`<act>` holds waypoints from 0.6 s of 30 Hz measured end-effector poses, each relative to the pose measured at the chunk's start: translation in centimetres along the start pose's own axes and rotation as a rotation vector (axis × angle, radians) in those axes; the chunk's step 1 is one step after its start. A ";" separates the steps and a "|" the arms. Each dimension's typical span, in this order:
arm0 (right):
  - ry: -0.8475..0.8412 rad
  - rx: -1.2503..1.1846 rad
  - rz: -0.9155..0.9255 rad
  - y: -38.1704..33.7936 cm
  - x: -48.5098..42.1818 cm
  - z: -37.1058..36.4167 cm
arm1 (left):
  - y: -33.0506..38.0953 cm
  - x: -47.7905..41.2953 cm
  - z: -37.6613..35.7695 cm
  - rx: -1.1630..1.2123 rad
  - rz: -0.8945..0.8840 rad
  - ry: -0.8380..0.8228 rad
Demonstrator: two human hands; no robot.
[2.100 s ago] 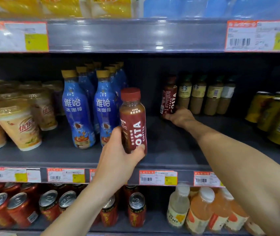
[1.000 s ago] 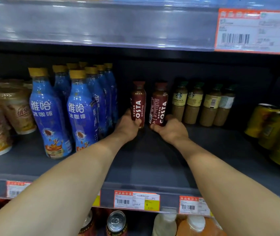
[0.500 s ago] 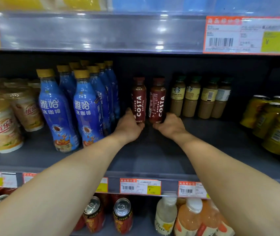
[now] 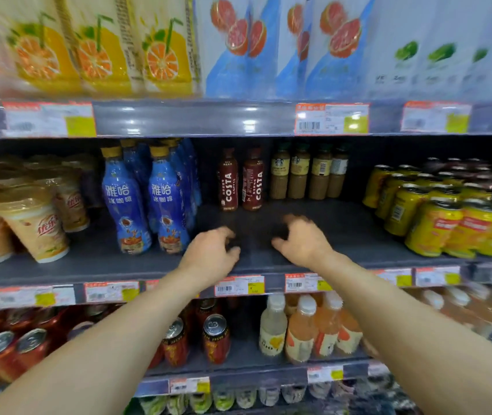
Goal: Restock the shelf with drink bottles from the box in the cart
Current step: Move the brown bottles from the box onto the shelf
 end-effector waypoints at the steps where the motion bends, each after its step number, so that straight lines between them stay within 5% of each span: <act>1: 0.016 -0.001 0.006 0.0 1.7 0.8 | 0.6 1.4 0.5 0.000 -0.009 0.000; 9: 0.122 -0.001 0.026 2.3 18.0 4.7 | 3.2 15.6 0.6 0.029 -0.103 -0.063; 18: -0.188 0.007 -0.219 14.9 34.3 -3.1 | 2.3 32.2 -12.0 0.008 0.039 -0.363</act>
Point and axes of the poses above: each hand's wrist, its own x-axis away from the middle knuckle, its own z-axis out of the back of the hand, y = z × x, the point moved 8 cm from there along -x, towards the middle knuckle, and after that the axes turned 2 degrees about -x, right-handed, at the moved point
